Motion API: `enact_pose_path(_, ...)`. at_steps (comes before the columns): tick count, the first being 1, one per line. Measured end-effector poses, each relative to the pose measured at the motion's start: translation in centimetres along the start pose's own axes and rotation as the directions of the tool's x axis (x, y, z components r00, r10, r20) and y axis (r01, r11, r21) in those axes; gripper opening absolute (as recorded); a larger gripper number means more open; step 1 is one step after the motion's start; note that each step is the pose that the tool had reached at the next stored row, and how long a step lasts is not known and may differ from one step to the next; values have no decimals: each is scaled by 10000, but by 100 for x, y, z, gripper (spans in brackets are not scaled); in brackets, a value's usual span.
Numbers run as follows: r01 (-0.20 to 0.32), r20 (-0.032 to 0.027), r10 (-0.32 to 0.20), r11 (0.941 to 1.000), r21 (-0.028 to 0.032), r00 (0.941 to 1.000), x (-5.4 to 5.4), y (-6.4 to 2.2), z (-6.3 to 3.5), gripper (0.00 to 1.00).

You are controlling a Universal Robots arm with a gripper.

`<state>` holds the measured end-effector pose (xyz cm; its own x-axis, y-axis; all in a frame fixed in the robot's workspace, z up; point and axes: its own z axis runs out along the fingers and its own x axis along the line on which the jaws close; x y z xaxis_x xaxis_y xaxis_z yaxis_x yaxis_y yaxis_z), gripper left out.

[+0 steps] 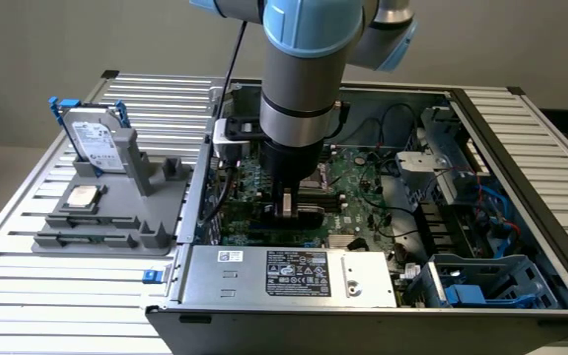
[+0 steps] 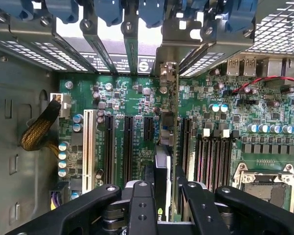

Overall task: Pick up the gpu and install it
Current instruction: 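Insert the gpu into the slot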

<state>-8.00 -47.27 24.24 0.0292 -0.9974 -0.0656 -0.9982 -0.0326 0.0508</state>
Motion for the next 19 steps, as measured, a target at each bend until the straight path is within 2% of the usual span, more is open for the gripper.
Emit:
enact_pose_path(3,-1,2,1,10000,-4,10000,-2,1,2,26)
enact_pose_path(4,-5,32,5,10000,-1,10000,-6,3,12,26)
enact_pose_path(5,-6,22,6,10000,1,10000,-6,2,12,33)
enact_pose_path(6,-5,11,5,10000,-4,10000,-7,1,7,33)
enact_pose_path(7,-2,1,2,10000,-14,10000,-6,0,3,40)
enact_pose_path(9,-3,1,3,10000,-31,10000,-10,1,-3,40)
enact_pose_path(10,-3,0,3,10000,-37,10000,-13,1,-12,47)
enact_pose_path(17,-7,5,7,10000,-76,10000,-30,13,-235,47)
enact_pose_path(19,-6,7,7,10000,-79,10000,-32,14,-252,47)
